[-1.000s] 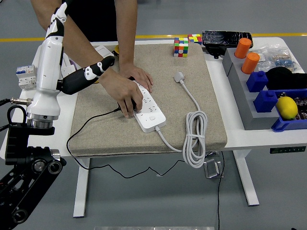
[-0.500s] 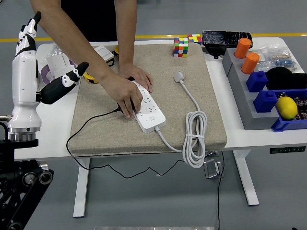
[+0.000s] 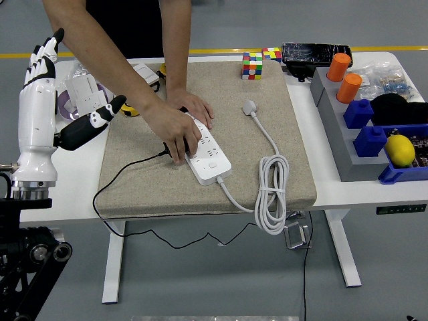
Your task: Pick up the plug,place it near the board,insert it into the board,press the button
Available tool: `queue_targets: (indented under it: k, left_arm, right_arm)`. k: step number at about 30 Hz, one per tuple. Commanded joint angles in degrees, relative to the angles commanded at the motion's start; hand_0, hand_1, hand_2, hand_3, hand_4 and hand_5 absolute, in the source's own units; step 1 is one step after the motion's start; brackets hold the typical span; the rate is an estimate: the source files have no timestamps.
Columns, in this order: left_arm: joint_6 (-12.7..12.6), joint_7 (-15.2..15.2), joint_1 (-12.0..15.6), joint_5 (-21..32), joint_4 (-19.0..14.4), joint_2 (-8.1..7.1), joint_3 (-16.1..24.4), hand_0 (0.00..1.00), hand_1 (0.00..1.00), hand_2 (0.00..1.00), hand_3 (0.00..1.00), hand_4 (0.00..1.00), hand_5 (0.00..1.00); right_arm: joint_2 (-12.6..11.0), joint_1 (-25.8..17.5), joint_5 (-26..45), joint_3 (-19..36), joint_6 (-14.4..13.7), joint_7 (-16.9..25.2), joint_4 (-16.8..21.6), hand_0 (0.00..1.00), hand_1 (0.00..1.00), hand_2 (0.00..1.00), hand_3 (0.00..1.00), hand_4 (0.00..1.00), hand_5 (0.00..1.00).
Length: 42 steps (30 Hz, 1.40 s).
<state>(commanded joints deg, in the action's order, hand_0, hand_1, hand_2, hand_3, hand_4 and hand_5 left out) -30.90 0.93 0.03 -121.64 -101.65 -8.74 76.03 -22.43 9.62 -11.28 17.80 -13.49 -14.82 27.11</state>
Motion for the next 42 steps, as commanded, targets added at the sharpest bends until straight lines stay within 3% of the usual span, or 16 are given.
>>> queue_targets:
  k: [2, 5, 6, 8, 11, 12, 17, 18, 21, 25, 33, 38, 42]
  left_arm:
    - [0.2, -0.2, 0.1, -0.4, -0.1, 0.02, 0.5, 0.998, 0.998, 0.998, 0.998, 0.998, 0.640]
    - [-1.9, 0.4, 0.3, -0.4, -0.2, 0.28, 1.5, 0.998, 0.998, 0.998, 0.998, 0.998, 0.640]
    - [-2.8, 0.9, 0.4, -0.2, -0.3, 0.38, 1.8, 0.462, 0.584, 0.553, 0.998, 0.908, 0.487]
    - [-5.0, 2.1, 0.5, 0.1, -0.3, 0.49, 2.2, 0.462, 0.584, 0.553, 0.998, 0.908, 0.487]
    - [-6.1, 2.5, 0.5, -1.3, -0.3, 0.24, 2.3, 0.462, 0.584, 0.553, 0.998, 0.908, 0.487]
    - [-6.1, 2.2, 0.5, -1.8, -0.3, 0.10, 2.3, 0.204, 0.172, 0.226, 0.998, 0.521, 0.122]
    - [-4.2, 0.2, 0.1, -5.0, -0.3, -0.75, 1.8, 0.204, 0.172, 0.226, 0.998, 0.521, 0.122]
    - [-2.3, -0.3, -0.1, -5.7, -0.3, -1.05, 1.7, 0.139, 0.081, 0.170, 0.939, 0.542, 0.002]
    - [3.0, -1.3, -0.7, -6.5, -0.3, -1.77, 1.6, 0.139, 0.081, 0.170, 0.939, 0.542, 0.002]
    - [12.1, -2.4, -1.8, -7.5, -0.3, -3.38, 0.6, 0.121, 0.072, 0.165, 0.912, 0.580, 0.002]
    - [29.2, -6.5, -6.4, -7.4, -0.3, -6.71, -5.8, 0.115, 0.067, 0.163, 0.906, 0.604, 0.002]
    - [37.7, -8.9, -11.0, -7.8, -0.3, -6.42, -9.9, 0.110, 0.065, 0.164, 0.913, 0.583, 0.002]
    - [42.9, -10.4, -15.2, -8.3, 4.0, -5.64, -13.4, 0.113, 0.063, 0.165, 0.916, 0.544, 0.002]
  right_arm:
    - [0.0, 0.0, 0.0, 0.1, 0.0, 0.0, 0.0, 0.885, 0.795, 0.765, 0.769, 0.998, 0.808]
    - [0.0, 0.1, -0.1, 0.3, 0.0, 0.0, 0.0, 0.885, 0.795, 0.765, 0.769, 0.998, 0.808]
    - [0.0, 0.1, -0.1, 0.3, 0.0, 0.0, 0.0, 0.892, 0.797, 0.765, 0.770, 0.998, 0.808]
    - [0.1, 0.0, -0.1, 0.3, 0.0, 0.0, 0.0, 0.892, 0.797, 0.765, 0.770, 0.998, 0.808]
    - [0.1, 0.1, -0.1, 0.3, 0.0, 0.0, 0.0, 0.892, 0.797, 0.765, 0.770, 0.998, 0.808]
    - [0.1, 0.1, -0.1, 0.4, 0.0, 0.0, 0.0, 0.893, 0.797, 0.765, 0.770, 0.998, 0.808]
    - [0.1, 0.2, -0.1, 0.4, 0.0, 0.0, -0.1, 0.893, 0.797, 0.765, 0.770, 0.998, 0.808]
    - [0.0, 0.2, 0.0, 0.4, 0.0, 0.0, -0.1, 0.897, 0.797, 0.765, 0.770, 0.998, 0.808]
    - [0.0, 0.3, 0.1, 0.3, 0.0, 0.0, -0.1, 0.897, 0.797, 0.765, 0.770, 0.998, 0.808]
    - [-0.1, 0.4, 0.0, 0.2, -0.1, 0.0, -0.1, 0.903, 0.798, 0.766, 0.771, 0.998, 0.808]
    - [-0.3, 0.4, 0.2, -0.3, 0.0, 0.0, -0.1, 0.903, 0.799, 0.765, 0.772, 0.998, 0.808]
    - [-0.4, 0.4, 0.3, -0.5, -0.1, 0.0, -0.1, 0.903, 0.799, 0.766, 0.773, 0.998, 0.808]
    - [-0.4, 0.5, 0.4, -0.9, -0.1, 0.0, -0.1, 0.907, 0.800, 0.766, 0.773, 0.998, 0.808]
